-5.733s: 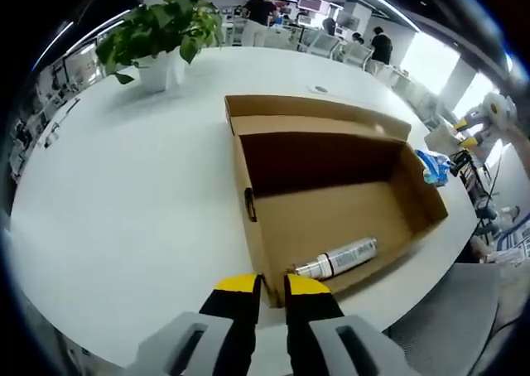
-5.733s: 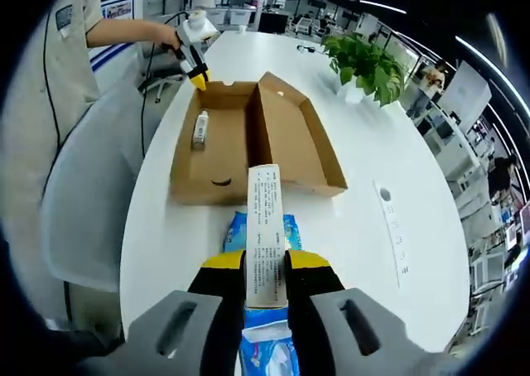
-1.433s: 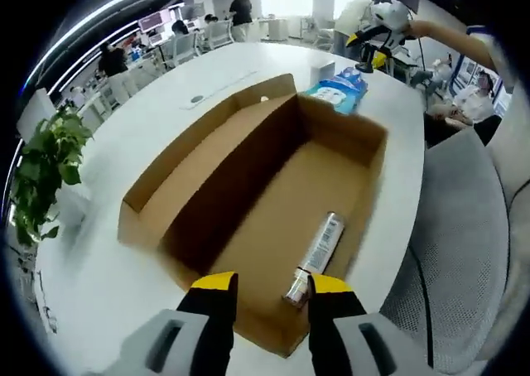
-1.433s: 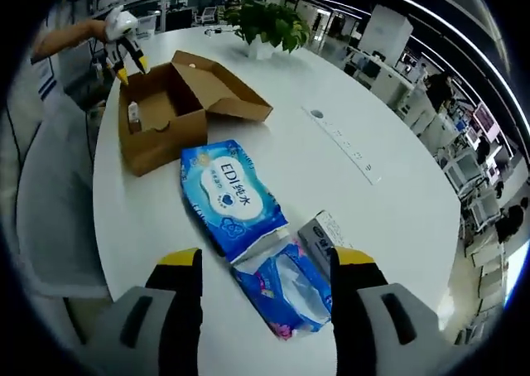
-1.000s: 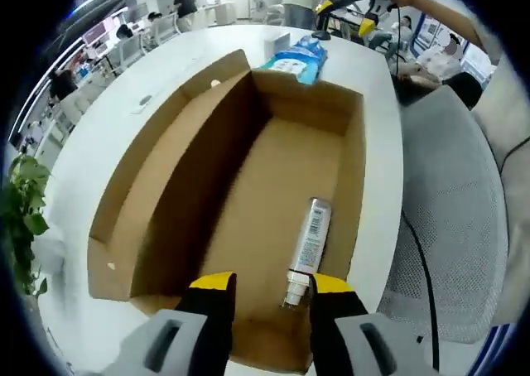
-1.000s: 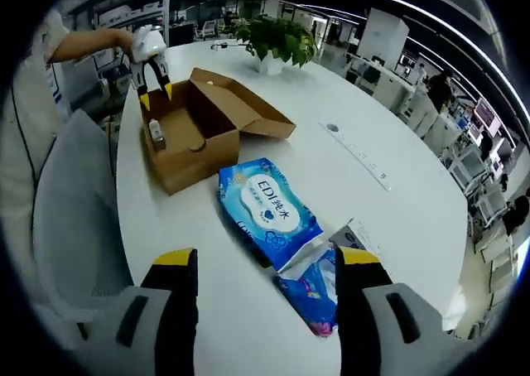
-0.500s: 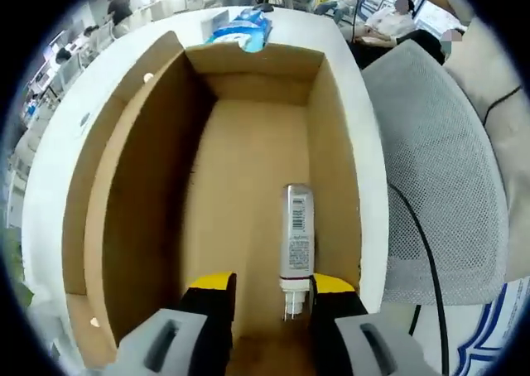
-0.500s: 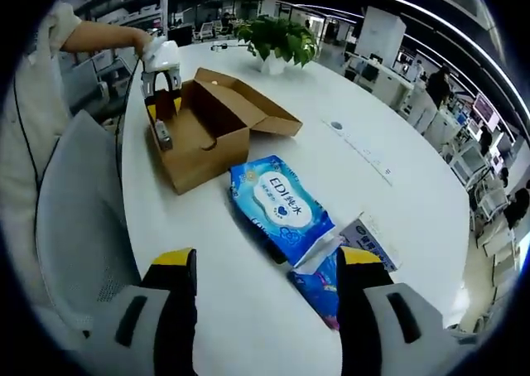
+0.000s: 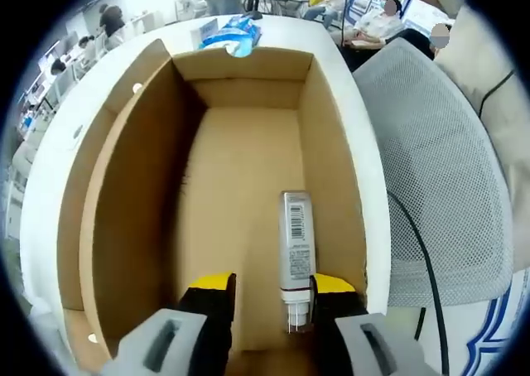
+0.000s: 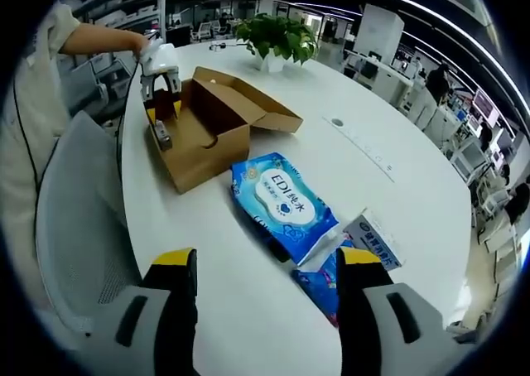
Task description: Operate the shoe box by opening the lid, removing the specified soft item, and placing it in the target area until the item is outside and the box remains undamaged.
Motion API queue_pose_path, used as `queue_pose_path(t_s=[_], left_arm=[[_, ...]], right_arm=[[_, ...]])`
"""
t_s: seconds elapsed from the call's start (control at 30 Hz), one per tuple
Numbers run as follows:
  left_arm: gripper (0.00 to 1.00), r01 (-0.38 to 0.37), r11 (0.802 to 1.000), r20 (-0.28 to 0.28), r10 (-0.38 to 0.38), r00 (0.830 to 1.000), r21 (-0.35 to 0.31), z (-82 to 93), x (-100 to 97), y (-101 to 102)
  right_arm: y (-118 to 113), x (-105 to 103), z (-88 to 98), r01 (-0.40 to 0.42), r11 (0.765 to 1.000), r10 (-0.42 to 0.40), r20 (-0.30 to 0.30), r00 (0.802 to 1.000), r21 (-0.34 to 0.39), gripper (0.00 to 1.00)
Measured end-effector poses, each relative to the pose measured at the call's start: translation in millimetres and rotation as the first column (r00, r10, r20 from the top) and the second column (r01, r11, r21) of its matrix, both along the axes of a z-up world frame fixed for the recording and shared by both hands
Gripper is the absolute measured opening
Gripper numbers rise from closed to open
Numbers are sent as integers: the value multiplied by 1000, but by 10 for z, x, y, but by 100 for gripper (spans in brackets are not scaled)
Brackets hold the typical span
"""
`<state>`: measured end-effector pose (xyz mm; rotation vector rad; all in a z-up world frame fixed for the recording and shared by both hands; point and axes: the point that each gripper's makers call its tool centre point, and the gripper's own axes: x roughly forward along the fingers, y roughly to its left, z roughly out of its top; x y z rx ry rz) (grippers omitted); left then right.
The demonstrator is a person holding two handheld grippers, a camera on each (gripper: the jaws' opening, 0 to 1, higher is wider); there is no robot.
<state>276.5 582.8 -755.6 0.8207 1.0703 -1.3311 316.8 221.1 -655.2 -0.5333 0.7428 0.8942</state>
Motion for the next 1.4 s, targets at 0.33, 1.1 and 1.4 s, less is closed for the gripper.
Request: queue_pose_path(t_s=[0.33, 1.1, 1.4], left_arm=[[33, -24, 1000, 71, 24, 997, 4, 23, 173, -8], [38, -38, 998, -25, 37, 999, -45, -6, 23, -82], [27, -67, 997, 69, 69, 995, -32, 5, 230, -16]], right_arm=[[-20, -18, 2, 2, 1000, -2, -2, 1000, 1, 64], [-53, -47, -60, 4, 1000, -4, -18, 1000, 0, 64], [-39, -46, -60, 0, 1000, 0, -19, 1000, 2, 64]])
